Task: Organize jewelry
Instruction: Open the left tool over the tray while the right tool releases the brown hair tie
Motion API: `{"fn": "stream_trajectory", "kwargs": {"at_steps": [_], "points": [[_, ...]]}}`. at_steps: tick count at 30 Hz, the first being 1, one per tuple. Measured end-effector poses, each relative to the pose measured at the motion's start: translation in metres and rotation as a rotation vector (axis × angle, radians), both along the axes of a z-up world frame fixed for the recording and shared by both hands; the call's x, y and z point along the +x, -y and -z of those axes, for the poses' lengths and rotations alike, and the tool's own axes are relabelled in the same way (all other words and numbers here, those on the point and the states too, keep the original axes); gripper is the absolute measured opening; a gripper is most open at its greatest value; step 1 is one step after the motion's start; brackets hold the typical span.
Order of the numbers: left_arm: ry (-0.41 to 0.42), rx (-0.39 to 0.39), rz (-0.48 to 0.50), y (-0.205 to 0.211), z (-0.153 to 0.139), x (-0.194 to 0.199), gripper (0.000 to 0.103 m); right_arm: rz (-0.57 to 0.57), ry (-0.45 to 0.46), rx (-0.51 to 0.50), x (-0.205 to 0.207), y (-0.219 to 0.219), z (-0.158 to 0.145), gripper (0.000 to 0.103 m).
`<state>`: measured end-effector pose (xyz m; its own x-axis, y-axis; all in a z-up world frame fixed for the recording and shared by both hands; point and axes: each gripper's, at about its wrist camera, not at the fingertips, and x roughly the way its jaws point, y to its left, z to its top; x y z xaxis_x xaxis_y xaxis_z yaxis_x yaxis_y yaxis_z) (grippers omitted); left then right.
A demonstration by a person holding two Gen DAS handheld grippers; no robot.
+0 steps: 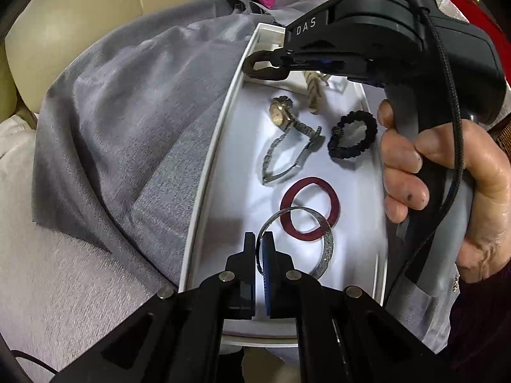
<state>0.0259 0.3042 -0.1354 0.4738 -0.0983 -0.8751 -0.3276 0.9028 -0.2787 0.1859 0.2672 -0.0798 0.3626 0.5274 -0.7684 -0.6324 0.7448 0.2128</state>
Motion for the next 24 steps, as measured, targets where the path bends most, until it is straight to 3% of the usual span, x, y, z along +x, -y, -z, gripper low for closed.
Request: {"fn": "stream_trajectory", "kwargs": {"at_steps": [2,6,13,20,24], "points": [[-0.005,0.006,-0.009,-0.002,0.000,-0.002,0.005,-0.002,-0.009,-0.006,0.000,-0.002,-0.001,0.013],[0.008,-0.004,-0.042,-0.008,-0.003,-0.006,0.030,-0.001,-0.031,0.025,0.001,0.003,-0.004,0.019],[0.092,0.031,-0.044,-0.002,-0.022,-0.018,0.032,0.026,0.007,0.154,-0.012,0.041,-0.029,0.019],[0.210,0.085,0.033,0.032,-0.044,-0.019,0.036,0.120,0.065,0.225,-0.036,0.139,-0.057,0.019],[0.291,0.168,0.101,0.064,-0.062,-0.016,0.048,0.205,0.089,0.236,-0.050,0.220,-0.068,0.019]]}}
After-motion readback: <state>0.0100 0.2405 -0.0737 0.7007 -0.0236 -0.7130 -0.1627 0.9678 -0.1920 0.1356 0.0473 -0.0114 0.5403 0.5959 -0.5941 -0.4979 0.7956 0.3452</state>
